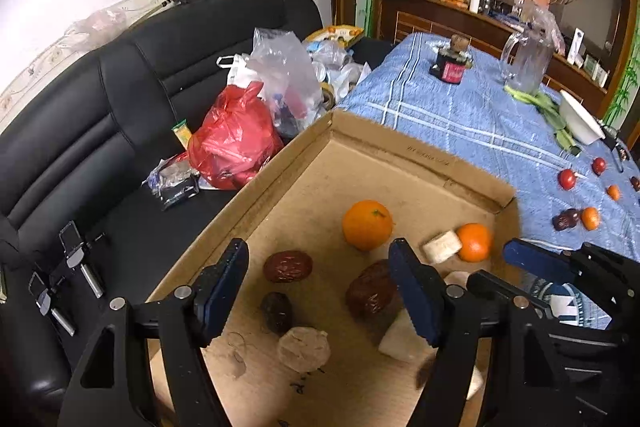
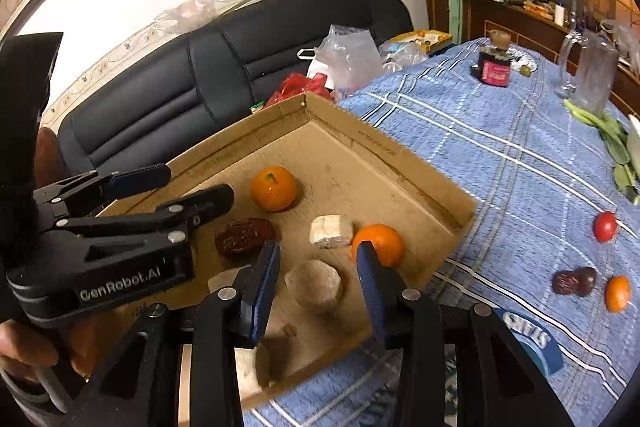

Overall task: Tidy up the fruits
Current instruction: 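Withdraw both open grippers from the box back over the table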

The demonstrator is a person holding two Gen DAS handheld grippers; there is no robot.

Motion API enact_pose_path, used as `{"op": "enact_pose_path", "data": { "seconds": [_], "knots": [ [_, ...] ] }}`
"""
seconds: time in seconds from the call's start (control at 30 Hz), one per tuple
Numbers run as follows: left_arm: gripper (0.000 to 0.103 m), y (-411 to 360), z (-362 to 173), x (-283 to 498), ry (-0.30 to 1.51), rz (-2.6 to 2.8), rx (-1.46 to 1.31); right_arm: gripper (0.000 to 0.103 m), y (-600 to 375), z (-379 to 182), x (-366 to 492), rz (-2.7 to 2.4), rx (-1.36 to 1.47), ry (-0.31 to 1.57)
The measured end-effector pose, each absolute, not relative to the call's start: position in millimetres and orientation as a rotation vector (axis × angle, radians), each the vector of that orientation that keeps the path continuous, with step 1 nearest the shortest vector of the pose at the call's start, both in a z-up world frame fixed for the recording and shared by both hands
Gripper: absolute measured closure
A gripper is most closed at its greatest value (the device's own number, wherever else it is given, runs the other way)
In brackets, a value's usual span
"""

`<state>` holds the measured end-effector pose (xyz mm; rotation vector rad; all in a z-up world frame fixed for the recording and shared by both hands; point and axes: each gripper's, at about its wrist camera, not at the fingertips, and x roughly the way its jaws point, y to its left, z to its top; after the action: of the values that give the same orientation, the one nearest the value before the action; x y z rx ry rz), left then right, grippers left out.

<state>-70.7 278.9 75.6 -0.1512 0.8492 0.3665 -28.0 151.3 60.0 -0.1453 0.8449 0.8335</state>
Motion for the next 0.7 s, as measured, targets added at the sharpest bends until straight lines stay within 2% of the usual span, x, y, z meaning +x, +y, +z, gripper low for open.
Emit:
{"op": "enact_pose_path", "data": {
  "seconds": [0.2, 0.7],
  "knots": [
    [0.024, 252, 89, -76, 0.800, 0.336, -0.124, 0.050, 119, 69, -37, 0.789, -0.122, 0.815],
    [0.023, 156, 85, -61, 0.815, 0.155, -0.082, 0.048, 10, 65, -36, 0.612, -0.012, 0.821]
  ]
}}
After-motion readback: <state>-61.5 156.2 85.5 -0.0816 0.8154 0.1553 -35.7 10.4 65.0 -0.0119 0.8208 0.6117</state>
